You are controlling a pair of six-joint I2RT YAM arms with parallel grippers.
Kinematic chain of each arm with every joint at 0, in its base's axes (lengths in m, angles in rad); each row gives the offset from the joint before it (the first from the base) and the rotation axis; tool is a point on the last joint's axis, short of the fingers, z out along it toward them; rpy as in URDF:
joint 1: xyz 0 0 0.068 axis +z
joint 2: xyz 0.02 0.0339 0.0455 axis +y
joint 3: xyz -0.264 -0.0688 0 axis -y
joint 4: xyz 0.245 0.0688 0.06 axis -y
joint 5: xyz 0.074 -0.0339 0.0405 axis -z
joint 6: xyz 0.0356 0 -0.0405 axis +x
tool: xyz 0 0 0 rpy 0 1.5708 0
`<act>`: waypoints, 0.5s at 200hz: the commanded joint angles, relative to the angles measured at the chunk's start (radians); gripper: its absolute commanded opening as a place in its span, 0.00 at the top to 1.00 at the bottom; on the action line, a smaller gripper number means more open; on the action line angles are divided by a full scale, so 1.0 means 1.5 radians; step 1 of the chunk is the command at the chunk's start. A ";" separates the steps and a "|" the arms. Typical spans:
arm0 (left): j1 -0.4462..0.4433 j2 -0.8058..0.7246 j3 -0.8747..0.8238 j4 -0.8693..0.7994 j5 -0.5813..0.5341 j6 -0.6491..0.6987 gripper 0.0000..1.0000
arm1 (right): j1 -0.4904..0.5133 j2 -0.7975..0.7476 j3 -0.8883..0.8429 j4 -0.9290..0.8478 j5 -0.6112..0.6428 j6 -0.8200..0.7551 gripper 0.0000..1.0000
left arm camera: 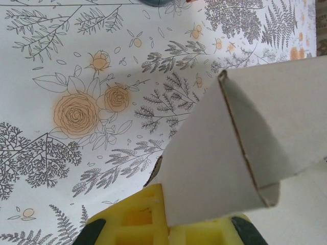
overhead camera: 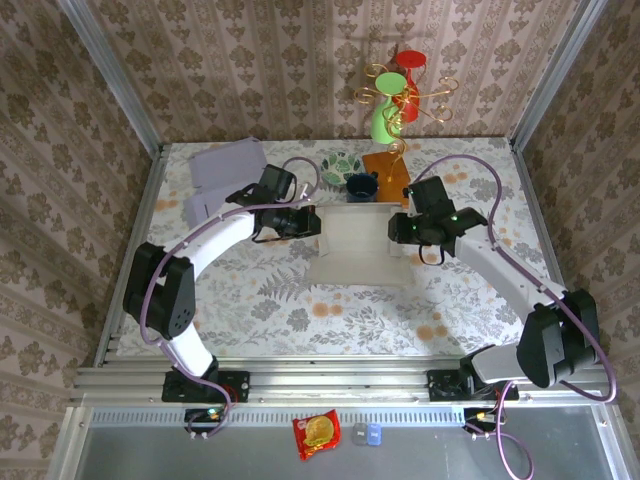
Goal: Fold the paper box
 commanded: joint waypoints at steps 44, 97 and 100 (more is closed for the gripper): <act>0.008 -0.012 0.005 0.055 0.069 -0.028 1.00 | -0.020 -0.022 -0.021 0.019 -0.059 -0.013 0.68; -0.005 0.001 0.033 0.017 0.066 -0.005 1.00 | -0.014 0.010 0.030 0.003 0.007 -0.017 0.69; -0.007 0.002 0.035 0.015 0.064 -0.005 1.00 | -0.012 0.010 0.034 -0.014 0.014 -0.019 0.69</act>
